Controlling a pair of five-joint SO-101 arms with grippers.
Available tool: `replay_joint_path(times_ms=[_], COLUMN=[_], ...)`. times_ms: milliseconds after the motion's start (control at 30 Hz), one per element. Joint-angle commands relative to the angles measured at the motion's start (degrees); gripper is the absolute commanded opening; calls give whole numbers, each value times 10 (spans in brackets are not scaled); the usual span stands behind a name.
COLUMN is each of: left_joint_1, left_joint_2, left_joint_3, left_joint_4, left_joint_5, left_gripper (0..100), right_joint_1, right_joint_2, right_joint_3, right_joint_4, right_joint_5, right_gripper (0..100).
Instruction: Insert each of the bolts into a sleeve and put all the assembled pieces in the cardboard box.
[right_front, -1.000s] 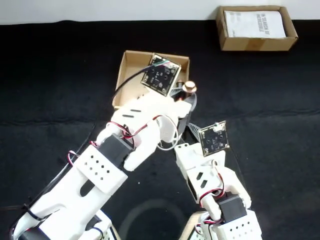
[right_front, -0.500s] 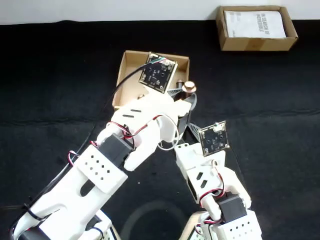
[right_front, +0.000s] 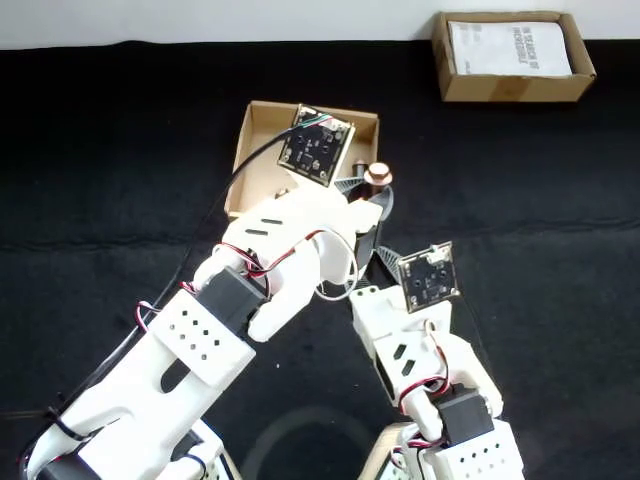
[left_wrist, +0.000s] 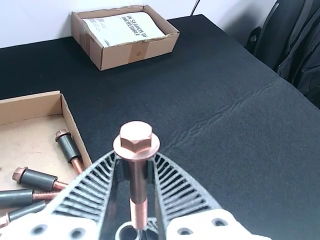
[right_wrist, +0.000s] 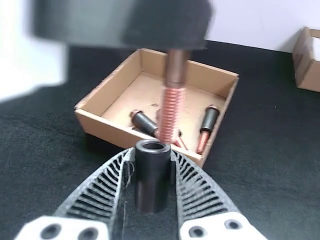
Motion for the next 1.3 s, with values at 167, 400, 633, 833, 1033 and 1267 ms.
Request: replay_joint_path(times_ms=[167,400,633,833,1033,1267], left_joint_1=[1,4,2,2,7,0], left_joint_2=[0,0,-1,-2,-4,-4], left_joint_3=[-20,8,48,55,22,-44], left_joint_4=[3,0,0,2,92,290], left_joint_5=[3,4,4,46,46,45], left_gripper=[9,9,9,9,72,333], right_joint_1=[16,16,17,17,17,19], right_joint_2=[-2,-3,-3,-3,-3,-3], right_joint_3=[-5,-7,-7,-7,-7,-7], right_joint_4=[-10,-10,-10,-10,-10,-10], right_joint_5=[4,4,4,4,4,4], right_gripper=[8,8,8,8,8,8])
